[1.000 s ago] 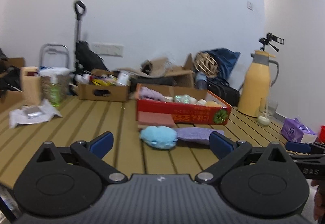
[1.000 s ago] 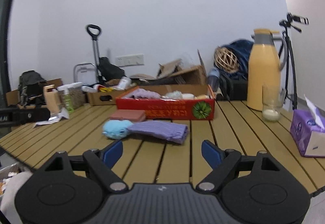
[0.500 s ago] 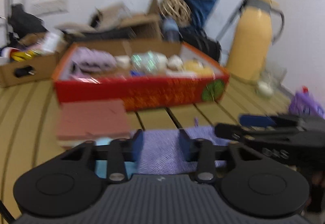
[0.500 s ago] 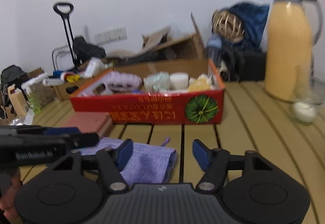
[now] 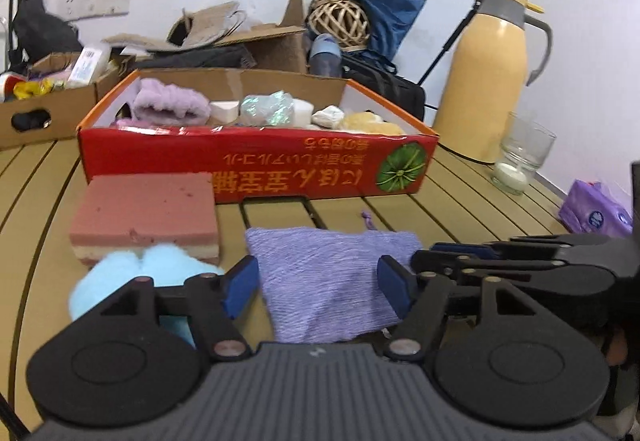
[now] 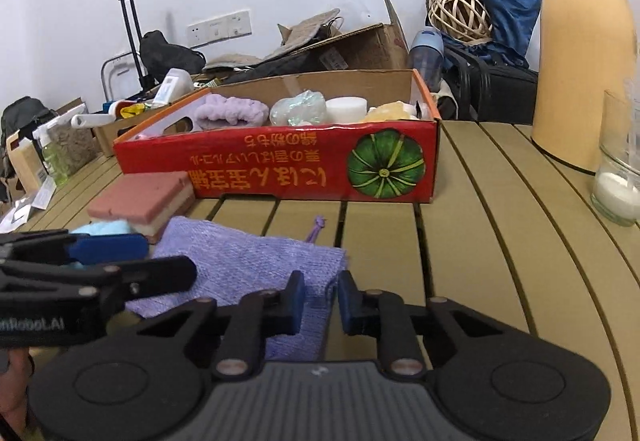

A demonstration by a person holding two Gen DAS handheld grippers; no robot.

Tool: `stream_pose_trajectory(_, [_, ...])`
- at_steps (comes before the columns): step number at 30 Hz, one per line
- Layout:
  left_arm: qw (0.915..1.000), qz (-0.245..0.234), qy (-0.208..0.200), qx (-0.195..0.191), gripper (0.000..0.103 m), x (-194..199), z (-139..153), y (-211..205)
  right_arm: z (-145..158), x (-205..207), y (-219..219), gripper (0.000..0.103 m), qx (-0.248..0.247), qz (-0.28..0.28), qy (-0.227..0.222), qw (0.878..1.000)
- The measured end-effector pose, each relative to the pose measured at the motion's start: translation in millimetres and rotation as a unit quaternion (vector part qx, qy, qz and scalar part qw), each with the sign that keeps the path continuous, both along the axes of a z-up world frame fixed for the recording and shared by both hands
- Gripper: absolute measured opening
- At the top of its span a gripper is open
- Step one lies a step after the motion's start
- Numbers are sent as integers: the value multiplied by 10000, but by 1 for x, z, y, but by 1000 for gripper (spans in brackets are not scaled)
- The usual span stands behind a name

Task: Organize soft objects
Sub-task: 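Grasp the lilac mesh pouch with the left tool while the right tool grasps it too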

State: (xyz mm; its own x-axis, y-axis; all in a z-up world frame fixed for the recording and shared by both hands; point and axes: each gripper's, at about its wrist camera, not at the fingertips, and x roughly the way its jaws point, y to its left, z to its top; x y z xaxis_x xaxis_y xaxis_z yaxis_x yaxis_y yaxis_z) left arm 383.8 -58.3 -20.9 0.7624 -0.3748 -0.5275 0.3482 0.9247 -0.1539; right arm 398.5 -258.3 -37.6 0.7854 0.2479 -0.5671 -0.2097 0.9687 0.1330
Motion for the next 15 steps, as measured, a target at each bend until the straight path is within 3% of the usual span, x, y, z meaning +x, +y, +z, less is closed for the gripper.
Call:
stream_pose_trajectory(2, [9999,-10,110,-35,65,4,0,1,0,-1,-1,18,-61,-61,-12,10000])
stream_pose_trajectory(3, [9999,-47,119,-30,54,4,0,1,0,-1,-2,18,-28,-85,-11,10000])
stream_pose_trajectory(4, [9997,-141,163,-75,35,4,0,1,1,-2,-4,20,68,-134,-31,9999])
stream_pose_trajectory(5, [9992,-263,269,-162,31,5,-1,0,1,-2,-7,21,190,-167,-58,9997])
stream_pose_trajectory(9, [9991,-362,205,-36,20,-1,-1,-5,3,-5,-14,29,760,-99,-182,9969])
stream_pose_trajectory(10, [9990,-390,223,-40,14,-1,-1,-5,4,-6,-15,35,826,-137,-209,9963])
stream_pose_trajectory(12, [9989,-411,213,-29,14,-2,-3,-5,4,-4,-14,45,868,-228,-207,9957])
stream_pose_trajectory(15, [9989,-421,188,8,14,-1,-4,-7,-1,5,-6,44,760,-180,19,9969])
